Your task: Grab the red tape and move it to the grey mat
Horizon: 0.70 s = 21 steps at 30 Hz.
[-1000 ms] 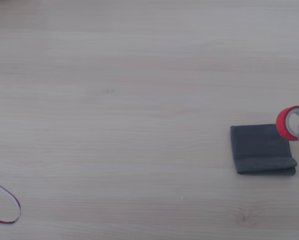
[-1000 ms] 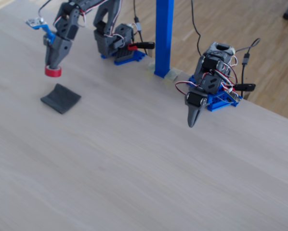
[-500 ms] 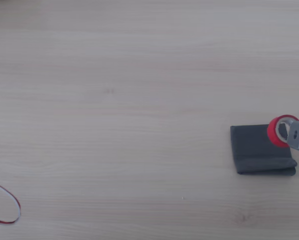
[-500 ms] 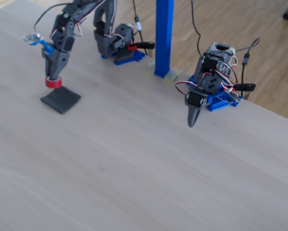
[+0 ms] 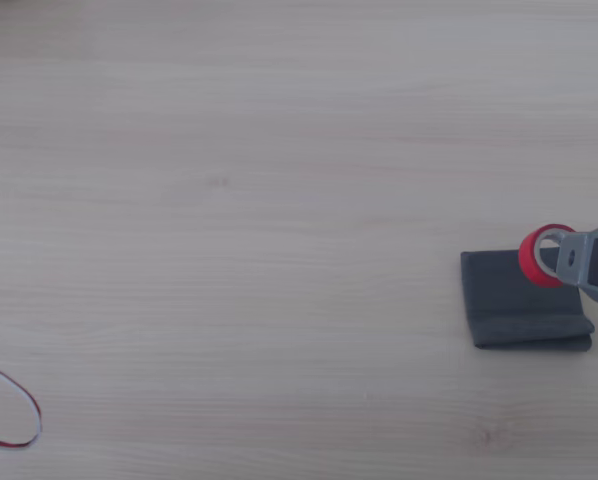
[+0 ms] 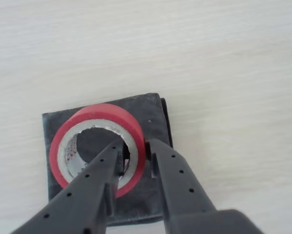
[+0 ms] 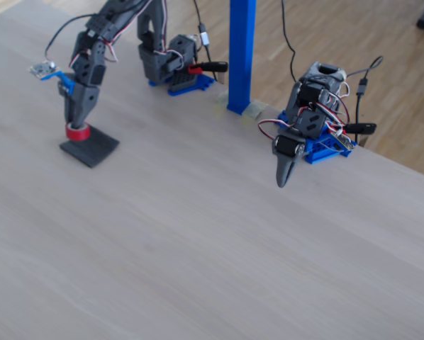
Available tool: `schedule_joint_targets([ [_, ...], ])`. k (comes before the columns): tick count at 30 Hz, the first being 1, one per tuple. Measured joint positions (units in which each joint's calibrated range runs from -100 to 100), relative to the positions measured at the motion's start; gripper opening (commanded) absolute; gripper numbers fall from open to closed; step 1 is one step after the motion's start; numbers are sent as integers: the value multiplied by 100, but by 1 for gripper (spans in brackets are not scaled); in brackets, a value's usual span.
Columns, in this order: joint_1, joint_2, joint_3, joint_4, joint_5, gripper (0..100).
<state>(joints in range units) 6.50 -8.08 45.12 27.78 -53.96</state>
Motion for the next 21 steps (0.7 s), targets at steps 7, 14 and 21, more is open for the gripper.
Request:
schedule_joint_targets([
  [7, -108, 200, -116, 0, -10, 3],
  [14, -99, 200, -116, 0, -16, 12],
  [21, -157, 200, -116, 0, -135, 14],
])
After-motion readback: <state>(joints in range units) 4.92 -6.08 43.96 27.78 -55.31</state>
